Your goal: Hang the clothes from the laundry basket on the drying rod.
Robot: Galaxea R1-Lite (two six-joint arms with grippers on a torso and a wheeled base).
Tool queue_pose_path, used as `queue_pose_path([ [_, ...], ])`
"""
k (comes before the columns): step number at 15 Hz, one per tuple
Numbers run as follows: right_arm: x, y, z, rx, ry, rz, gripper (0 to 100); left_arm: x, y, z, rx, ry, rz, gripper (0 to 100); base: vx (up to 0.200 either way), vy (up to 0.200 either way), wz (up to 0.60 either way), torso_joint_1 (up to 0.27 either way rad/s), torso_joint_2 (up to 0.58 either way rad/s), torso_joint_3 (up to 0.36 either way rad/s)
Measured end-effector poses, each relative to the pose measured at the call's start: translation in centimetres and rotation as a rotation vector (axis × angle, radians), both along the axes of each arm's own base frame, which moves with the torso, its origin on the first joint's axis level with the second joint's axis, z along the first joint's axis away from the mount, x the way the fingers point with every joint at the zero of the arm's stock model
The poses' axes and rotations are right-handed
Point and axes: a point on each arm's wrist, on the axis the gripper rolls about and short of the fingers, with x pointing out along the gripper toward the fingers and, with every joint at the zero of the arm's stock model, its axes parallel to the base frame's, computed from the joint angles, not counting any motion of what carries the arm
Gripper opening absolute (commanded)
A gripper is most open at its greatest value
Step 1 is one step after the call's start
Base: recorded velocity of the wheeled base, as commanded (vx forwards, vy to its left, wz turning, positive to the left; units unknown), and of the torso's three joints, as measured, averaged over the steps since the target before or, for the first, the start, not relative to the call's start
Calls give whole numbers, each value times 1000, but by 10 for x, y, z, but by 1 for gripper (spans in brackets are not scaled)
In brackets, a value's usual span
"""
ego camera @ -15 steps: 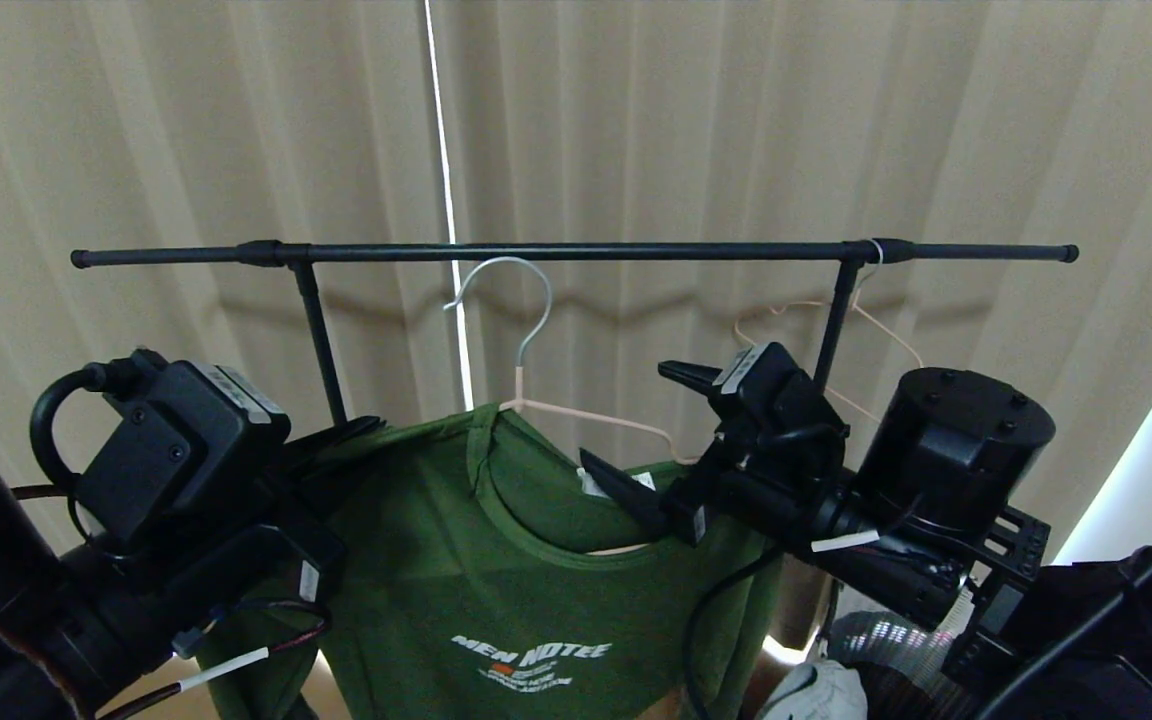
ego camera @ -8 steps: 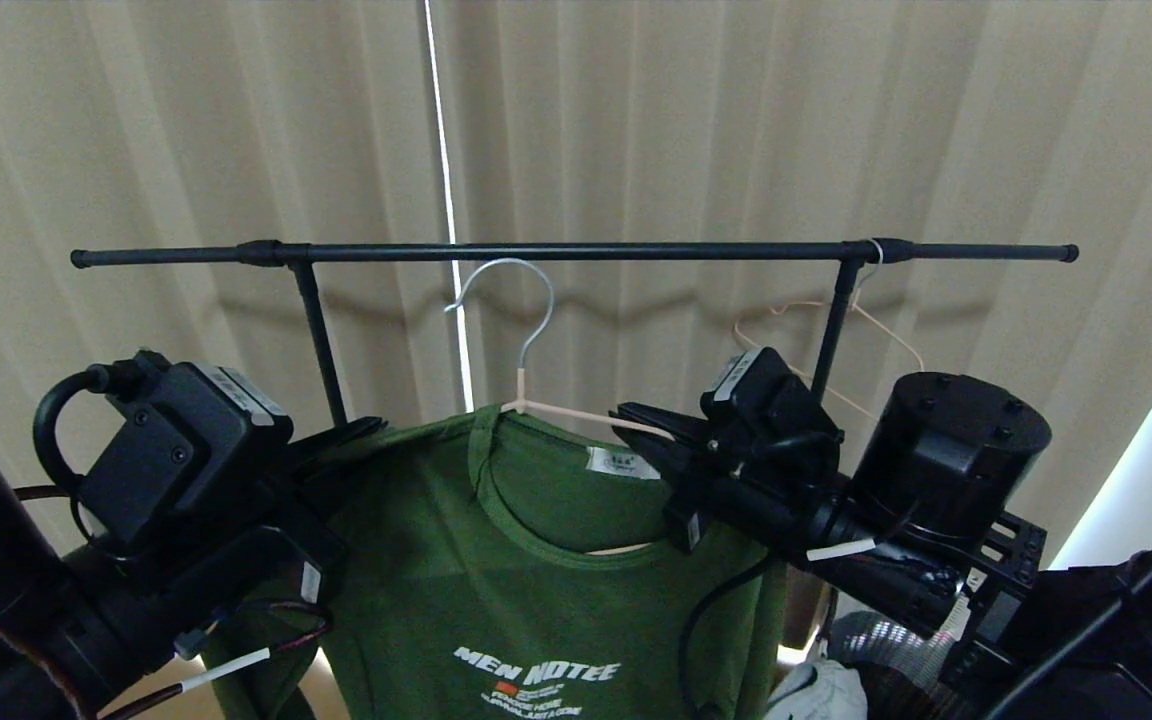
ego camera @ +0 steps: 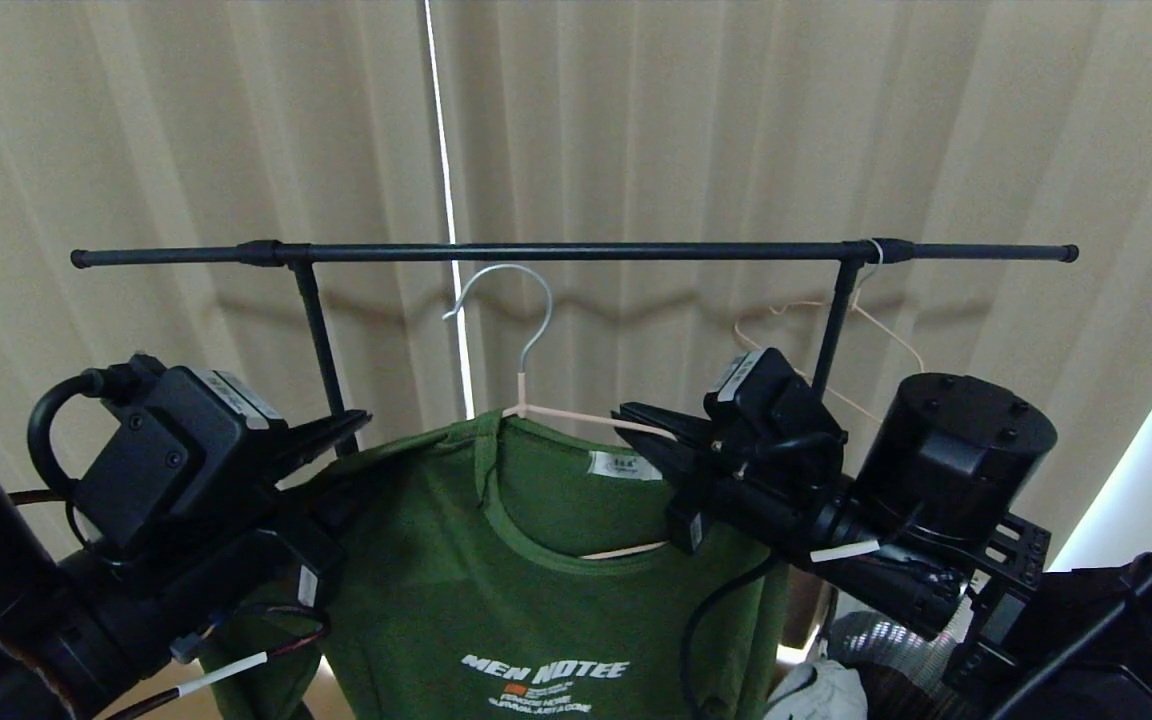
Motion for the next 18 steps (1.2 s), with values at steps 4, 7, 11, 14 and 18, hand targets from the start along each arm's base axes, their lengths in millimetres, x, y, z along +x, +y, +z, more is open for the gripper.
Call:
queue_pose_path([
  [4, 4, -13, 3, 4, -5, -45, 0, -9, 6, 2, -27, -9, 3, 100, 0, 0, 0, 0, 0, 0],
  [7, 11, -36, 7, 8, -9, -119, 0, -24, 17, 1, -47, -21, 4, 100, 0, 0, 0, 0, 0, 0],
  [11, 10, -57, 18, 29, -33, -172, 0, -38, 30, -17, -28, 29, 32, 100, 0, 0, 0, 0, 0, 0],
  [14, -1, -67, 25, 44, -46, -171, 0, -43, 37, -32, -10, 83, 53, 100, 0, 0, 0, 0, 0, 0],
  [18, -9, -71, 34, 62, -71, -137, 0, -33, 39, -38, -30, 141, 108, 100, 0, 0, 0, 0, 0, 0],
])
